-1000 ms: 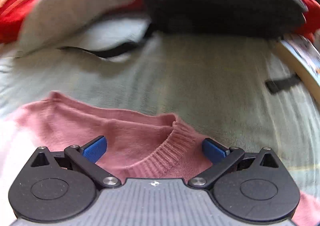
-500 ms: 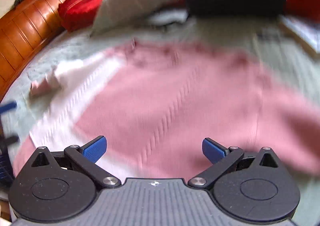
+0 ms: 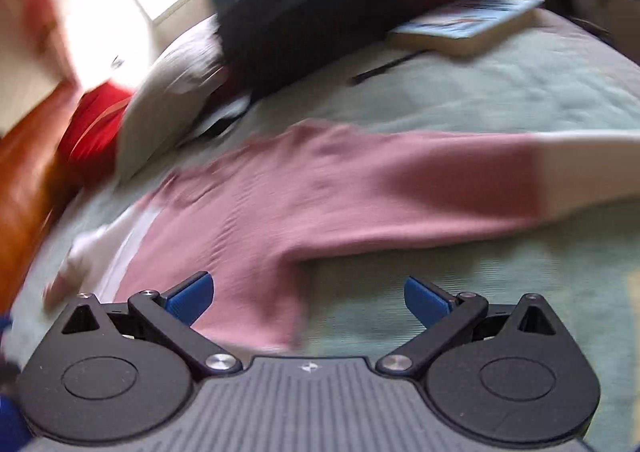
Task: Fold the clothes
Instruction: 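Grasp the white sleeve cuff with the right gripper and pull it straight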
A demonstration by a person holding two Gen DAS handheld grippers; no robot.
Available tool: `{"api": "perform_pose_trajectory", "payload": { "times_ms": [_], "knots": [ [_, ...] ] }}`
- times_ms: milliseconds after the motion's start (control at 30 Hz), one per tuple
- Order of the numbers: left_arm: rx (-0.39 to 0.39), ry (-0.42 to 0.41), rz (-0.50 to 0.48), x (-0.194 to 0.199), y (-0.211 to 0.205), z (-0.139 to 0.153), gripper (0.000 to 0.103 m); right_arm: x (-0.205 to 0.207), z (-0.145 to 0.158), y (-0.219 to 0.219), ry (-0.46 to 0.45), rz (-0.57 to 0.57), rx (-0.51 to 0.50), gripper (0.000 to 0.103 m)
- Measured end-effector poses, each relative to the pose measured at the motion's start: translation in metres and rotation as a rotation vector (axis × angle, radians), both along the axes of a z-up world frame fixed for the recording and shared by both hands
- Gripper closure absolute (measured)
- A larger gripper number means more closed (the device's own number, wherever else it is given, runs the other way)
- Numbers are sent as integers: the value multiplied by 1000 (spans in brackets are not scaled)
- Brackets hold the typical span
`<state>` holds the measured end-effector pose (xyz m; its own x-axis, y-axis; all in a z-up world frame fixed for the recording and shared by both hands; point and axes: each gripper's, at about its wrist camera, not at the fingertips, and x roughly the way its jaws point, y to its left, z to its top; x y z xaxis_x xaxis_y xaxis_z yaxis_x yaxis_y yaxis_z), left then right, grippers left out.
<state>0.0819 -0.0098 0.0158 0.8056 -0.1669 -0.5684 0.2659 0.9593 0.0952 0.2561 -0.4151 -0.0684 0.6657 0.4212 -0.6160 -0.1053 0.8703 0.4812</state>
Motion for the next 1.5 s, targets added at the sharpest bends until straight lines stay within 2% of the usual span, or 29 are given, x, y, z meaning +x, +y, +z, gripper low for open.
{"api": "perform_pose_trajectory", "payload": {
  "times_ms": [100, 267, 300, 333, 433, 533, 700, 767, 833, 900, 1133, 1200, 1300, 1333, 1500],
  "knots": [
    [6, 11, -10, 3, -12, -2, 2, -2, -8, -34, -27, -77, 66, 0],
    [24, 25, -32, 7, -29, -5, 2, -3, -33, -90, -2, -248, 156, 1],
    [29, 31, -32, 9, -31, -6, 2, -3, -38, -100, -6, -277, 174, 9],
    [34, 38, -29, 11, -33, -7, 2, -4, -44, -111, -15, -313, 203, 21],
    [47, 52, -20, 16, -37, -10, 2, -3, -54, -136, -15, -400, 252, 44],
    [49, 54, -29, 18, -41, -11, 2, 0, -62, -153, -25, -478, 294, 48],
    [48, 59, -35, 19, -42, -12, 2, 13, -66, -158, -41, -570, 268, 49],
    [47, 60, -32, 19, -41, -13, 2, 16, -63, -153, -34, -583, 207, 58],
    [46, 61, -30, 19, -40, -14, 2, 17, -60, -148, -17, -598, 134, 87],
    [46, 62, -28, 19, -39, -14, 2, 14, -58, -150, -21, -598, 136, 91],
    [36, 62, -28, 19, -36, -16, 2, -19, -29, -151, -79, -594, 137, 94],
    [38, 62, -29, 19, -36, -17, 2, -22, -25, -154, -65, -605, 147, 94],
    [44, 58, -32, 18, -37, -16, 2, -28, -22, -157, -23, -656, 106, 94],
    [44, 57, -33, 18, -37, -16, 2, -29, -22, -158, -16, -668, 98, 91],
    [49, 59, -37, 19, -41, -16, 2, -27, -16, -166, -8, -720, 67, 90]
  ]
}}
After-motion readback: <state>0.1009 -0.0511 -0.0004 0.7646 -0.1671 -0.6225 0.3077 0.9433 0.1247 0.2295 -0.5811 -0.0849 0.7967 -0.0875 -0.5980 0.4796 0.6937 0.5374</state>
